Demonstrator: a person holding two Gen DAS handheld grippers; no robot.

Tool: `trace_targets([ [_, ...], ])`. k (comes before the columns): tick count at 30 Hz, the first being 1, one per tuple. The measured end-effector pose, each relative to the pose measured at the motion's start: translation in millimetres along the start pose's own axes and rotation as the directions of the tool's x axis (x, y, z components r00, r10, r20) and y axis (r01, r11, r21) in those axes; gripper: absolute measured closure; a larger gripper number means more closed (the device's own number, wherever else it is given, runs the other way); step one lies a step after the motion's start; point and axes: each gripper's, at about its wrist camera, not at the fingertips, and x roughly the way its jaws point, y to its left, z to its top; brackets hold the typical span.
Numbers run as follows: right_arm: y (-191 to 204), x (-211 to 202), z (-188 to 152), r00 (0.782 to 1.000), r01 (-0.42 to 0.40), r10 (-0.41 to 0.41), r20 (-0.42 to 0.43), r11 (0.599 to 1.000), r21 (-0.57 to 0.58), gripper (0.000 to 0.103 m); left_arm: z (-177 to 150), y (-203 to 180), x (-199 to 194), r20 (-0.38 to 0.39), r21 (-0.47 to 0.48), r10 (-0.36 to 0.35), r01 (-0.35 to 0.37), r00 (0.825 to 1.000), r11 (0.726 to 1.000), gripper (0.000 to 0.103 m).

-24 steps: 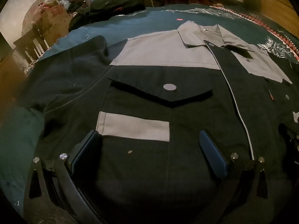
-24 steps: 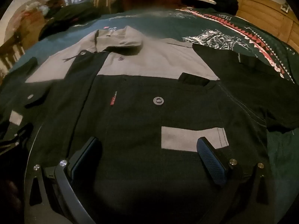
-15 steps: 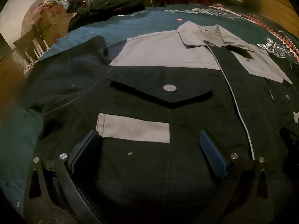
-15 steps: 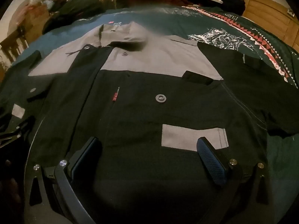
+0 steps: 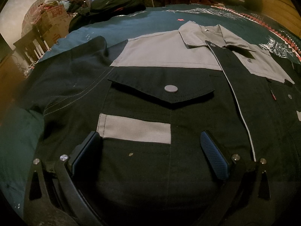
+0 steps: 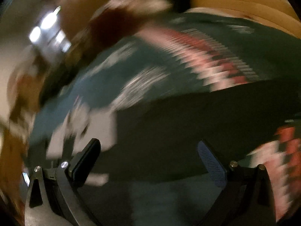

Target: Fold large clothes

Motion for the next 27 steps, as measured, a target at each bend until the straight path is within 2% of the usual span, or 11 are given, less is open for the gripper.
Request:
trace_targets([
  [1,-38.2,-10.8,14.6,0.999,0.034,-0.035,0.019,0.997,0.068,0.004,-0.2,-0.1,0.2,0.000,0.001,0.000,0.000,1.000,1.000,0.000],
  [2,-76.3,-19.6,25.3,0.998,0.050,-0.054,0.024,0.988,0.143,0.015,-0.2,0.1,0.1,0.000,0.001,0.000,0.000,1.000,1.000,0.000],
  [3,-113.2,-24.8,34.4,0.999,0.039,-0.044,0.020,0.974,0.225,0.020,-0.2,0.2,0.2,0.000,0.000,0.000,0.000,1.000,1.000,0.000],
  [4,-145.6,-28.0,38.4,1.000,0.020,-0.025,0.010,0.953,0.303,0.030,-0.3,0.0,0.3,0.000,0.001,0.000,0.000,1.000,1.000,0.000],
  [6,-197.3,-31.8,38.6,1.000,-0.017,0.017,0.003,0.904,0.428,0.033,-0.7,0.9,0.0,0.001,0.001,0.001,-0.001,1.000,1.000,0.000],
  [8,-233.8,-35.4,34.1,1.000,-0.017,0.014,0.010,0.861,0.508,0.033,-0.7,0.9,0.0,0.001,0.001,0.000,0.000,1.000,1.000,0.000],
  [12,-247.9,-26.8,24.4,0.998,-0.045,0.057,-0.007,0.842,0.538,0.034,-0.6,0.9,0.0,0.000,0.003,0.002,-0.002,1.000,1.000,0.000],
  [15,-259.3,-27.6,21.4,0.998,-0.056,0.069,-0.004,0.850,0.524,0.034,-0.8,0.7,-0.3,0.001,0.005,0.005,-0.005,1.000,1.000,0.000],
  [24,-276.5,4.0,34.5,0.999,0.023,0.003,-0.050,0.862,0.507,0.036,-1.6,1.0,-1.2,0.002,0.006,0.008,-0.008,1.000,1.000,0.000],
  [25,-275.3,7.8,34.7,0.999,0.022,0.006,-0.054,0.863,0.504,0.038,-1.5,0.4,-1.1,0.002,0.006,0.008,-0.008,1.000,1.000,0.000],
  [27,-269.4,12.3,34.3,0.999,0.014,0.012,-0.051,0.874,0.486,0.051,-1.5,0.4,-1.2,0.002,0.007,0.009,-0.009,1.000,1.000,0.000],
])
